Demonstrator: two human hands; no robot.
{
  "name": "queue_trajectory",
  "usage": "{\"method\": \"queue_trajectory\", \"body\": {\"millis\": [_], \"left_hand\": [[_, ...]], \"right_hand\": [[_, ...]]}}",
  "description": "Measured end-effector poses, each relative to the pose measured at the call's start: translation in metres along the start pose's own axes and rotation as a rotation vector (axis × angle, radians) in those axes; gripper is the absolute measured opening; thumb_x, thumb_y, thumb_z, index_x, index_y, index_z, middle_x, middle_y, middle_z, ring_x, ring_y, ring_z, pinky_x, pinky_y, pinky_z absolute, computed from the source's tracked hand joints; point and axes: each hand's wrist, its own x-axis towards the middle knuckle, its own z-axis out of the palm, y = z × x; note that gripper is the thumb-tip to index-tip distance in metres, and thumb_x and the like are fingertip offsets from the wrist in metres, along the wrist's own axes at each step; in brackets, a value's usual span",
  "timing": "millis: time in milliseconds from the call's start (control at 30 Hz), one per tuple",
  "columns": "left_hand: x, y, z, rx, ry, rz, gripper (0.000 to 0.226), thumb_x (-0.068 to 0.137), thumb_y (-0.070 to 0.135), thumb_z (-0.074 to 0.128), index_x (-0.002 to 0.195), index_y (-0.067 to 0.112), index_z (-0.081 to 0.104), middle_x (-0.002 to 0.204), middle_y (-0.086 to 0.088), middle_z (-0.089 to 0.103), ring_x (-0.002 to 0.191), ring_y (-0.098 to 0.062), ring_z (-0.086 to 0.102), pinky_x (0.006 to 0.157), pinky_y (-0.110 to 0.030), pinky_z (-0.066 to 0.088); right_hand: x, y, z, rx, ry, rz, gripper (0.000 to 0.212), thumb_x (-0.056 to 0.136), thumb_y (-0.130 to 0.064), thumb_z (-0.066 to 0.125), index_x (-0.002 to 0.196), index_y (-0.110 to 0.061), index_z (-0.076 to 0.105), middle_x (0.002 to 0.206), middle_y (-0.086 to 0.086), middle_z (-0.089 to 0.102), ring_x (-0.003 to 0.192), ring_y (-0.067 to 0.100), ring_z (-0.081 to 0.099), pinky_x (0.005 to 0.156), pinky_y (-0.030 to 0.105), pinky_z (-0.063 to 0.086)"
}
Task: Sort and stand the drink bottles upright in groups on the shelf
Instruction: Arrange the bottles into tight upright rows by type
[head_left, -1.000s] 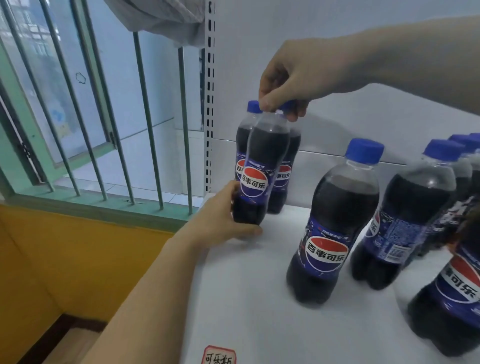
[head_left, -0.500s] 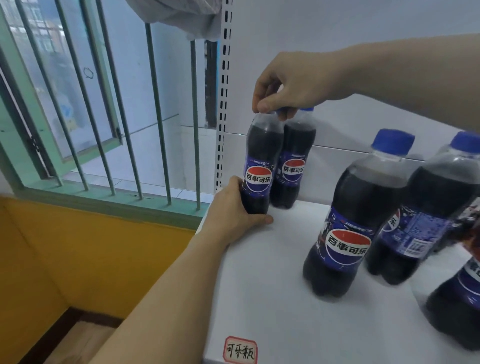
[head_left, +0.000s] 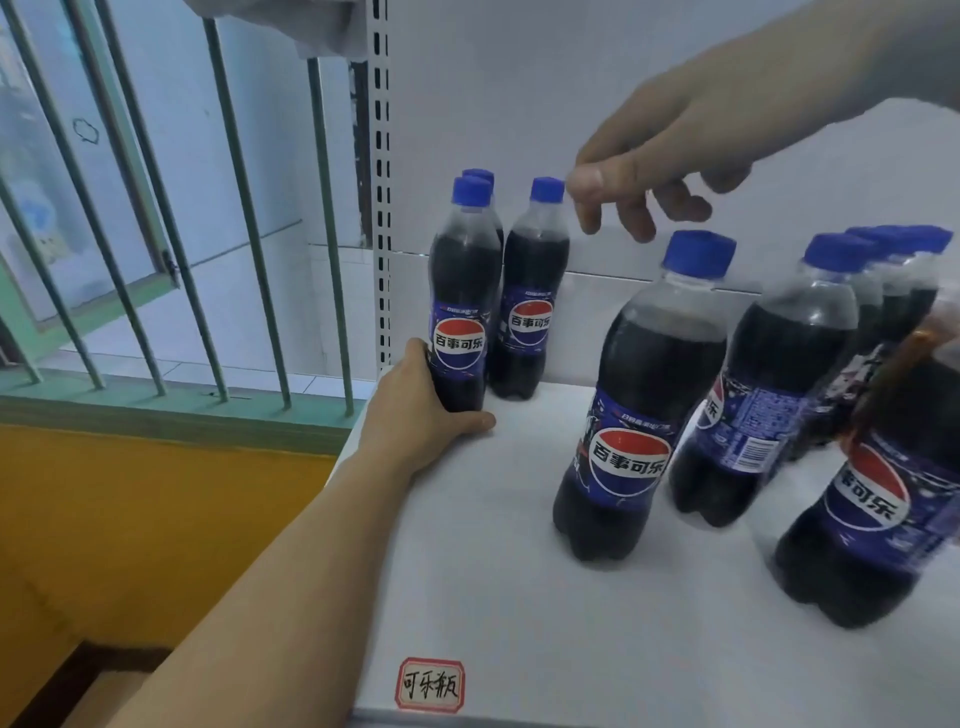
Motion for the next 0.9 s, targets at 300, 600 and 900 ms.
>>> {"method": "queue_trajectory", "body": {"millis": [300,600,900], "left_hand": [[-0.005,0.001,0.003,-0.012,0.005,0.005,0.086,0.058,0.045,0.097,0.123,0.023,0.044,0.132,-0.002,0.064,0.107,-0.021,0.059,0.088,-0.033,0.048],[-0.008,0.005,0.002,-0.027,-0.007,-0.002,0.086,0.059,0.046,0.096,0.122,0.026,0.042,0.134,-0.001,0.063,0.102,-0.012,0.053,0.084,-0.028,0.044],[-0.007,0.006,-0.003,-0.073,-0.053,0.043,0.080,0.068,0.033,0.094,0.131,0.019,0.047,0.131,0.000,0.064,0.101,-0.015,0.055,0.086,-0.028,0.042]], "right_hand": [[-0.038,0.007,0.024,0.165,-0.053,-0.262,0.026,0.075,-0.051,0.083,0.087,-0.033,0.070,0.087,-0.001,0.071,0.057,0.020,0.069,0.053,0.022,0.054],[0.005,0.013,0.012,0.039,0.253,-0.092,0.016,0.087,-0.041,0.075,0.082,-0.027,0.070,0.072,0.003,0.071,0.048,0.008,0.055,0.060,0.026,0.047],[0.065,0.007,0.036,0.038,0.361,0.019,0.011,0.090,-0.029,0.076,0.083,-0.023,0.071,0.080,0.000,0.070,0.046,0.002,0.058,0.048,0.017,0.047]]}}
